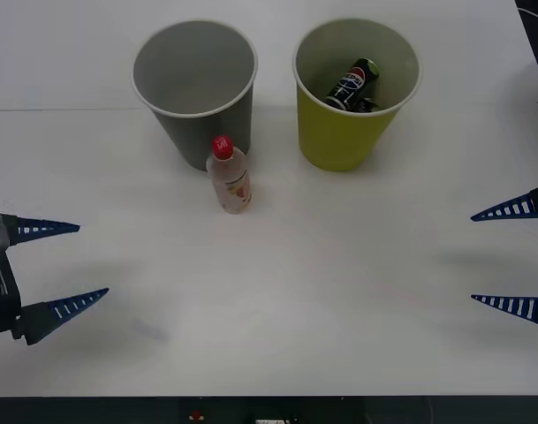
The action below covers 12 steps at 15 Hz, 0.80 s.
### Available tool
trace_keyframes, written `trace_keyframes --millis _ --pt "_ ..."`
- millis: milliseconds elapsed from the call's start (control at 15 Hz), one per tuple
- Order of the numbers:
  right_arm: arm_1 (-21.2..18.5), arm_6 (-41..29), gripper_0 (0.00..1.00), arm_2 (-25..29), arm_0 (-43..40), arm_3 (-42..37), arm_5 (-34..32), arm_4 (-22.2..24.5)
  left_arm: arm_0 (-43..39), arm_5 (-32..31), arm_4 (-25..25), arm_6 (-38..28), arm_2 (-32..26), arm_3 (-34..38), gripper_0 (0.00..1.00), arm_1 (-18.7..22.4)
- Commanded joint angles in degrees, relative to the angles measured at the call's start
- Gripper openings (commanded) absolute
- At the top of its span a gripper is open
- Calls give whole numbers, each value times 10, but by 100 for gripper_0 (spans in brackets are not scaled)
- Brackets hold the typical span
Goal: Put the can into the green bin and the plastic bottle into the gray bin
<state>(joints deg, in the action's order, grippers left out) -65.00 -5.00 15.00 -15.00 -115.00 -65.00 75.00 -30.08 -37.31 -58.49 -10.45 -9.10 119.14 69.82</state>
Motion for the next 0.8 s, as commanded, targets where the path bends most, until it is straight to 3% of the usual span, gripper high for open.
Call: trace_keyframes --millis 67,333,533,800 --pt "0 0 100 0 0 0 0 0 -24 75 80 7 40 12 100 22" --pt "0 0 100 0 0 0 0 0 -24 168 177 26 109 29 100 35" --pt "0 0 100 0 0 0 0 0 -17 240 261 98 164 46 100 42" --pt "0 0 100 0 0 0 0 0 12 253 380 193 234 45 100 37"
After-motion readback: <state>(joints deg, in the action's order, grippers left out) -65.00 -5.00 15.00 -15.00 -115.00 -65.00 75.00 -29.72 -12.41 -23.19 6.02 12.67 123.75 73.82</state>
